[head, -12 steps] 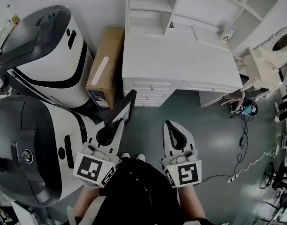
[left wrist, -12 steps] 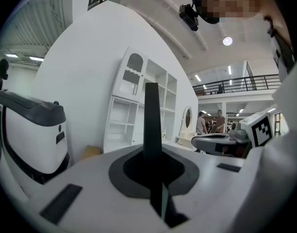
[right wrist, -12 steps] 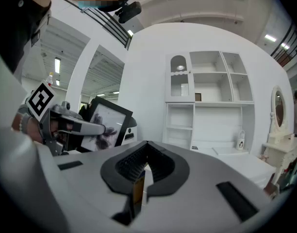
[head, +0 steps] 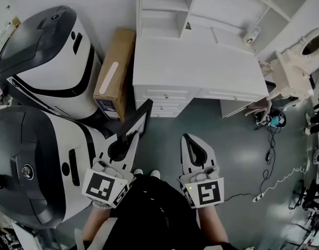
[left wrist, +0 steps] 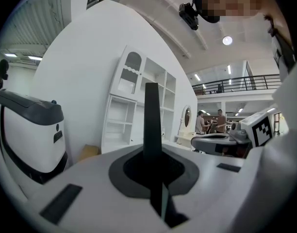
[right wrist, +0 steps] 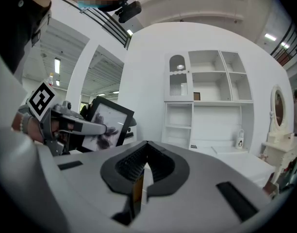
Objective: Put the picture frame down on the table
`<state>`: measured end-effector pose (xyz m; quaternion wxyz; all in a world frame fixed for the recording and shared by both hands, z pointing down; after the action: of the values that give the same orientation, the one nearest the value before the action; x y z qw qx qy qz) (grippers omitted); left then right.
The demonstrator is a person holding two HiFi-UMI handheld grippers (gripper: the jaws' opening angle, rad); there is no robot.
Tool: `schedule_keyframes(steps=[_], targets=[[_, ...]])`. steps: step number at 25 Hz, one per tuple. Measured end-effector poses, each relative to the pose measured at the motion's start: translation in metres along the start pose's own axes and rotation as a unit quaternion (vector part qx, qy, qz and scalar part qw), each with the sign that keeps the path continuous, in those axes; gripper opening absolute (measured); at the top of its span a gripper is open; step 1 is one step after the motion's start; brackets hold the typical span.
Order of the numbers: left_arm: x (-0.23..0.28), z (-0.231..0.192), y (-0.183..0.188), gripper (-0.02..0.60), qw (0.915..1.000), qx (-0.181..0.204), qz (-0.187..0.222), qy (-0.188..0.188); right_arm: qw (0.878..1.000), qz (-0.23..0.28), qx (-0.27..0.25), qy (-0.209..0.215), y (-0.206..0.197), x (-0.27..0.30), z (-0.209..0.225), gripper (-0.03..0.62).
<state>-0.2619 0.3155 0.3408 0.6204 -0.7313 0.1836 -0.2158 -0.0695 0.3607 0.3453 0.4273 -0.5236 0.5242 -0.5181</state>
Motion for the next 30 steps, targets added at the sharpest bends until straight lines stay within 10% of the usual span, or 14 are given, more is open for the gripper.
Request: schedule_keyframes(steps=[30], targets=[[0.025, 0.075, 0.006, 0.012, 0.9991, 0.024, 0.022, 0.027, 0.999, 0.027, 0.014, 0.012, -0.01, -0.042, 0.066, 0.002]])
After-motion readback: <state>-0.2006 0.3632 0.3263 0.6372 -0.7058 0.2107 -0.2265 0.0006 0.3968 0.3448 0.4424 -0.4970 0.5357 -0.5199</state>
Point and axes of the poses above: the fingertips, and each gripper's own axes: x forward along the fingers, z to its right, y out of its top, the point moved 7 cm from there along -x, backward along the fingers, and after that the axes turned 13 degrees about -y, right-handed, at the moved point
